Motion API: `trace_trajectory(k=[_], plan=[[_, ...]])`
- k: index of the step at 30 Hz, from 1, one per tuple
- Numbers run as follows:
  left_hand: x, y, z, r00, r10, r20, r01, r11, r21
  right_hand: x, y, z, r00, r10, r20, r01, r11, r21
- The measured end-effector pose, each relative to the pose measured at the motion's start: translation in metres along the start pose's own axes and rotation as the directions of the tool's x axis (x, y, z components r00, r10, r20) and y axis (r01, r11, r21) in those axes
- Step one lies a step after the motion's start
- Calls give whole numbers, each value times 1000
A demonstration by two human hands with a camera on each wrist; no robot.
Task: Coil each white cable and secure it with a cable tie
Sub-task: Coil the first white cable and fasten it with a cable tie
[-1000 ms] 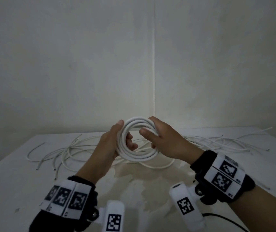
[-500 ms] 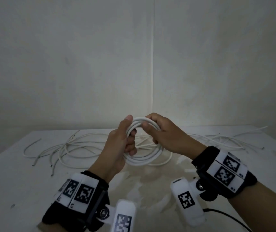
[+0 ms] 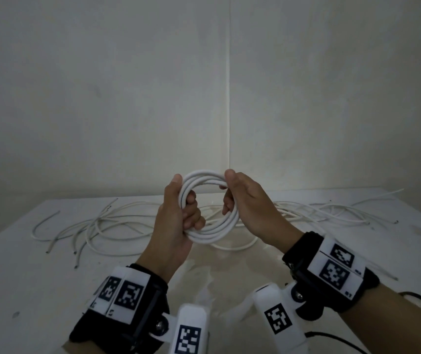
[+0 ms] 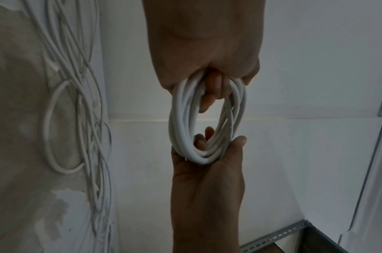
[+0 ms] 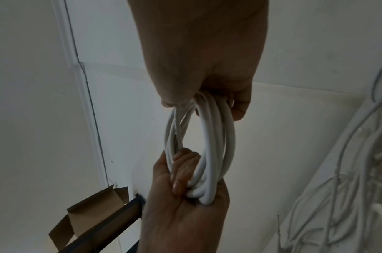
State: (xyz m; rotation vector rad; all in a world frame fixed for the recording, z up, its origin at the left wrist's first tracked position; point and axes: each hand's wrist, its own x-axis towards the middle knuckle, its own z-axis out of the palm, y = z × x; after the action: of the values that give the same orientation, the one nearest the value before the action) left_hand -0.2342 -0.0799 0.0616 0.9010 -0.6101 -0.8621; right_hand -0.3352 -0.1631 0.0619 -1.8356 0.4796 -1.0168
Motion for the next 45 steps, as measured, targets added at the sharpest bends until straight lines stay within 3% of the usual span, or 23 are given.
trace_trajectory(k=[2,5,8,11,17,20,23,26,29,33,41,45], plan=[[1,0,-4,997,-5,80,-1,998,66,0,2,-1,999,-21,-25,21,1000,-4],[3,11,-11,982,-36,185,-22,953,301,0,2,-8,999,-50,-12,49,997,-67],[4,23,-8,978,-115,176,13,869,494,0,-3,-14,991,-109,74,123,967,-222],[3,21,3,988,-92,124,5,822,570,0,-8,-13,974,-148,172,201,917,-345],[-3,0,13,998,56,-41,-28,864,502,-2,-1,-11,981,-146,124,175,949,-263],[-1,-3,14,992,88,-94,-37,896,443,-5,0,-12,999,-10,44,14,997,-70],[-1,-6,15,988,123,-91,-75,907,415,-9,-5,-14,988,122,99,-126,991,39],[-1,-9,16,991,124,-47,-96,914,394,-11,-8,-13,998,55,32,-57,997,51],[-1,-7,16,991,109,77,-133,856,500,-11,-4,-13,997,-18,-81,19,1000,8],[-3,-6,19,946,200,254,-316,744,589,-14,3,-15,990,-108,-91,93,984,-149],[-2,-6,24,973,74,219,-206,706,678,-17,7,-21,989,-132,-66,119,977,-177],[-2,-13,26,980,142,137,-197,742,641,-22,10,-20,990,-136,-42,129,980,-149]])
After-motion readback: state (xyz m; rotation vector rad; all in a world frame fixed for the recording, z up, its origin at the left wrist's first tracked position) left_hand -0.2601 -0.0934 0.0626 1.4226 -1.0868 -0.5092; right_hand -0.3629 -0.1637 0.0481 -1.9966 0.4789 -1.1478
